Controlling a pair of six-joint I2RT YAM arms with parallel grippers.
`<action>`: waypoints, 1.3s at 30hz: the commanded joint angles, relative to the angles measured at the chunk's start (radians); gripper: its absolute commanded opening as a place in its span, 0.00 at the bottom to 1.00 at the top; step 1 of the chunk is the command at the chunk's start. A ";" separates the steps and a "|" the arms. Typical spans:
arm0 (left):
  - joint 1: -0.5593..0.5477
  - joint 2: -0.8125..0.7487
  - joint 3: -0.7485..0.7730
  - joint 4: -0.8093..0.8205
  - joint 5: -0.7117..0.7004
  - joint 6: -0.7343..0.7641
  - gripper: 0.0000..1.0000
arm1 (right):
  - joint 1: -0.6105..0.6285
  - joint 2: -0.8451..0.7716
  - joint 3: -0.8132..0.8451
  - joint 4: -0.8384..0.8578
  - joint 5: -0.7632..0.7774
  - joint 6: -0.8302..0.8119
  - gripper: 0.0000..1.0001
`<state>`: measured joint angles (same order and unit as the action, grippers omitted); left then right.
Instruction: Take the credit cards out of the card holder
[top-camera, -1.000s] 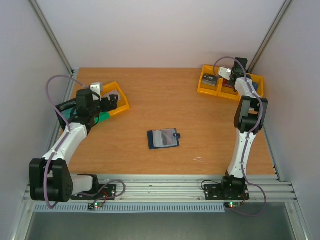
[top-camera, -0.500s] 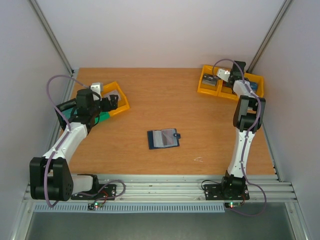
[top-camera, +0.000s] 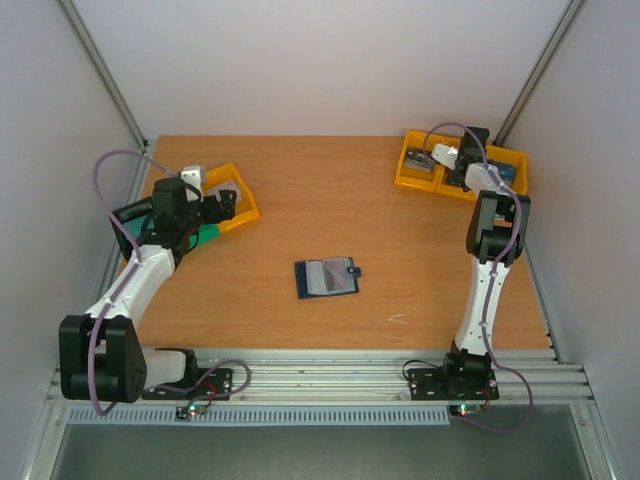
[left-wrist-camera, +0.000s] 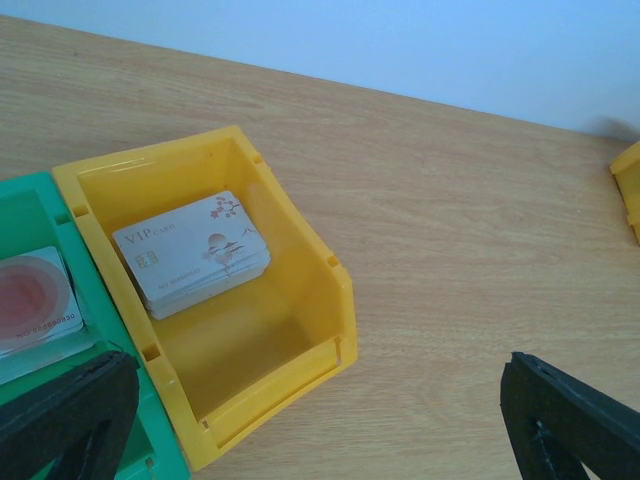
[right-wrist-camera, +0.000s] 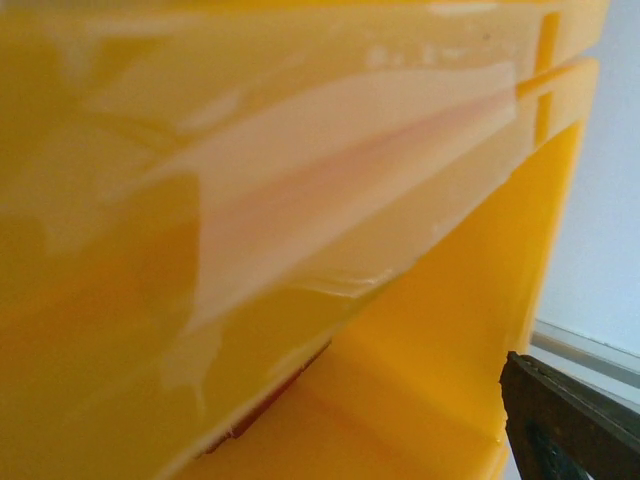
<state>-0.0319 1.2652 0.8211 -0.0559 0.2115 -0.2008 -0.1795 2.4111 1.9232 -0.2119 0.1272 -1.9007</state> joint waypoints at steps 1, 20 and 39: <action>0.007 -0.036 0.011 0.027 0.015 0.009 0.99 | 0.000 -0.072 -0.004 0.066 0.026 0.012 0.99; -0.023 -0.326 -0.202 -0.068 0.252 -0.127 0.99 | 0.356 -0.545 -0.119 0.188 0.356 0.590 0.99; -0.356 -0.041 -0.353 0.126 0.335 -0.395 0.99 | 0.906 -0.859 -0.548 -0.557 -0.281 1.868 0.69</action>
<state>-0.3305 1.1721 0.4744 -0.0711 0.5259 -0.5255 0.6678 1.5360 1.4620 -0.5629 -0.0761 -0.2775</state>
